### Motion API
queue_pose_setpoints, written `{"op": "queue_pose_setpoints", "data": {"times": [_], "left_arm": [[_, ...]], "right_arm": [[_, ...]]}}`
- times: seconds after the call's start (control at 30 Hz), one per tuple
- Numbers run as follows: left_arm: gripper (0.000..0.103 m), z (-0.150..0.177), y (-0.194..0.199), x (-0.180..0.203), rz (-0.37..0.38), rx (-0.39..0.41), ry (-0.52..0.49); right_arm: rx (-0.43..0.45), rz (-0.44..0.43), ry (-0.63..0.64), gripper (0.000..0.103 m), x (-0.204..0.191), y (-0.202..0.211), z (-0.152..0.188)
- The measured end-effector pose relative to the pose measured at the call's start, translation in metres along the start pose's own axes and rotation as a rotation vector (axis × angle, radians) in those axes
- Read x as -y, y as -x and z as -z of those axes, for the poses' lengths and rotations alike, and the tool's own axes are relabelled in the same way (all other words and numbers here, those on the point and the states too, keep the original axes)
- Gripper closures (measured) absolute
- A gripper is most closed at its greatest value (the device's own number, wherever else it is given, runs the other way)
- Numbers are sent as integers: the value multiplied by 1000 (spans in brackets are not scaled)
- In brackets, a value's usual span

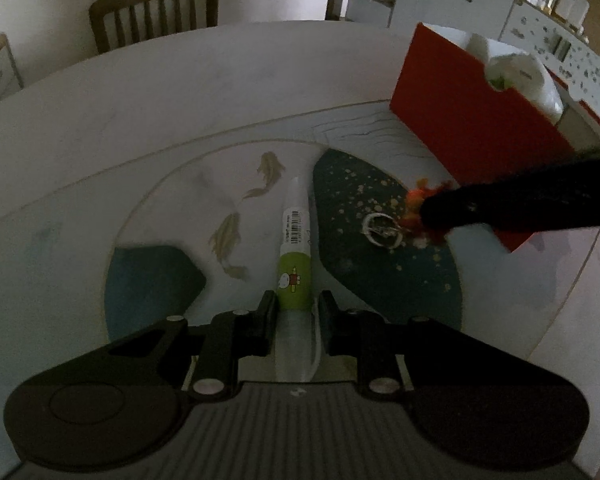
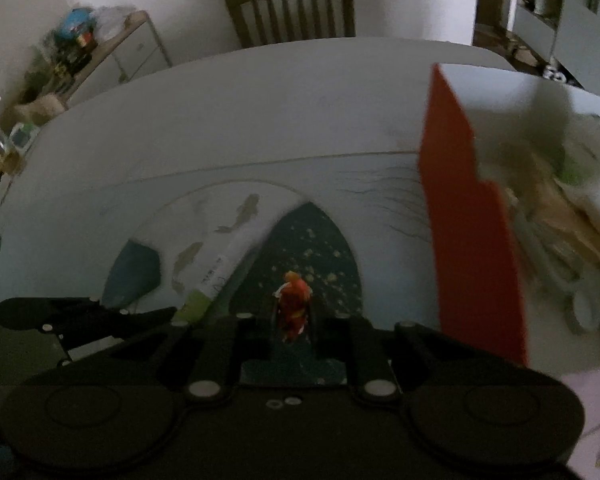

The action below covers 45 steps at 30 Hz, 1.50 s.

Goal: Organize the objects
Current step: 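Carry the orange toy into the red box with the right gripper while the left holds the tube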

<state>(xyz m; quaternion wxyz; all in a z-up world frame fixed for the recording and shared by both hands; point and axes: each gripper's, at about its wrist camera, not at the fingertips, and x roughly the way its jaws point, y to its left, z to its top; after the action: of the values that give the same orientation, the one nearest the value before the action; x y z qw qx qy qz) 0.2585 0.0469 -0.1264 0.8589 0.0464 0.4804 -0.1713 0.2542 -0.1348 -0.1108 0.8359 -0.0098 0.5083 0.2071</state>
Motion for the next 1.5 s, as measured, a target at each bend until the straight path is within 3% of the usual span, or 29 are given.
{"op": "queue_pose_setpoints", "data": {"times": [0.77, 1.07, 1.23, 1.5], "left_arm": [[83, 5, 80, 8, 130, 80, 117], [85, -5, 100, 21, 116, 143, 116], [86, -7, 101, 19, 104, 134, 160], [88, -26, 123, 27, 125, 187, 204]], "right_arm": [[105, -20, -103, 89, 36, 103, 33], [144, -10, -121, 89, 69, 134, 33], [150, -18, -128, 89, 84, 142, 37], [188, -29, -148, 89, 114, 161, 34]]}}
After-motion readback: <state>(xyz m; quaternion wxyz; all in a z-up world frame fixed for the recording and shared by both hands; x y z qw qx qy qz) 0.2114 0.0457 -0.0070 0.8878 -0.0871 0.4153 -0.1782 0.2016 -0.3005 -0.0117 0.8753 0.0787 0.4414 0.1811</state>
